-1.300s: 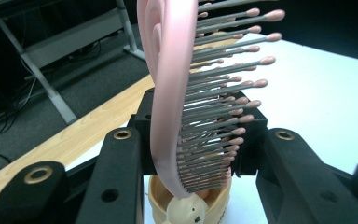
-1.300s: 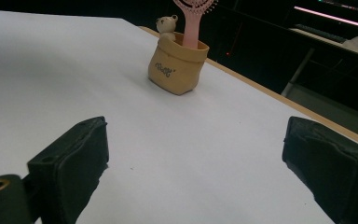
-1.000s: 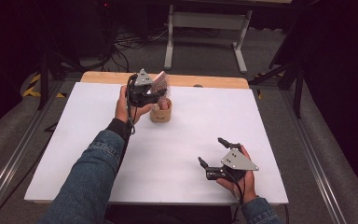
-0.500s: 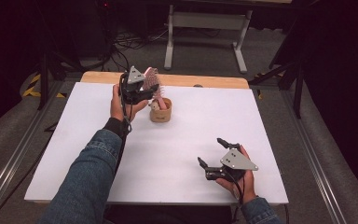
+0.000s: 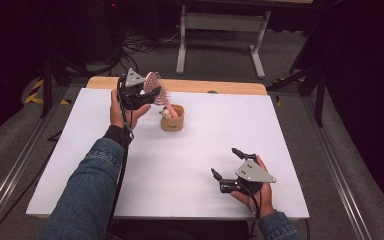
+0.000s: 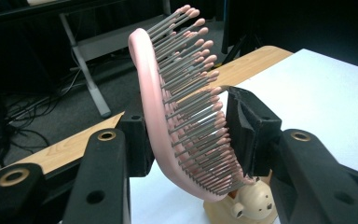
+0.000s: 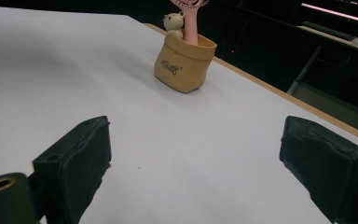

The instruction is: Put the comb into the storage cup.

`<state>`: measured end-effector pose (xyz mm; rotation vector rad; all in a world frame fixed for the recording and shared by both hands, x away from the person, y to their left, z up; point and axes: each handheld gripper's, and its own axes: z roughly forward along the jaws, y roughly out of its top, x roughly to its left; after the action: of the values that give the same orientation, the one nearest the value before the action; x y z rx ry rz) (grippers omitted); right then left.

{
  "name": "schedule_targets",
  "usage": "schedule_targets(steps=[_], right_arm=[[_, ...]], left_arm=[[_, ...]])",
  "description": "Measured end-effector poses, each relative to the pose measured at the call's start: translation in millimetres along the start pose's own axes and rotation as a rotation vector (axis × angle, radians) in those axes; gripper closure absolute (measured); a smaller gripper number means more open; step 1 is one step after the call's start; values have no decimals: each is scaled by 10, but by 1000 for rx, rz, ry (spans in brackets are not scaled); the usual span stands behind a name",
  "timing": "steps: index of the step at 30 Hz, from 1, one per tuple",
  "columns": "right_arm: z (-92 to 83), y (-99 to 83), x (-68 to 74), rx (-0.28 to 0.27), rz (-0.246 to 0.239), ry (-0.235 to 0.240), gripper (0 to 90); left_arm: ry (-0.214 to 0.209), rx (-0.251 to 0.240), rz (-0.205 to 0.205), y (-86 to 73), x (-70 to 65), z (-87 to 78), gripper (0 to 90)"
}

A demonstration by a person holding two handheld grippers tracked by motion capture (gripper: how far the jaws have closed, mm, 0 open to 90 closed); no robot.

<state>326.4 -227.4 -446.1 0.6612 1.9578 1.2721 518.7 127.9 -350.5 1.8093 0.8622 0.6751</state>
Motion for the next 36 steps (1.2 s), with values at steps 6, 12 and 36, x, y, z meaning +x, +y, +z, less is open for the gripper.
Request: schedule_targets(steps=[6,12,36], right_arm=[[12,-6,9,8,-4,9,99],[16,-5,14,9,-6,15,101],[17,-11,8,13,-2,16,100]], left_arm=[[8,4,-4,-12,68,-15,537],[18,10,-30,-54,132,-44,531],[38,14,-37,-112,161,-49,459]])
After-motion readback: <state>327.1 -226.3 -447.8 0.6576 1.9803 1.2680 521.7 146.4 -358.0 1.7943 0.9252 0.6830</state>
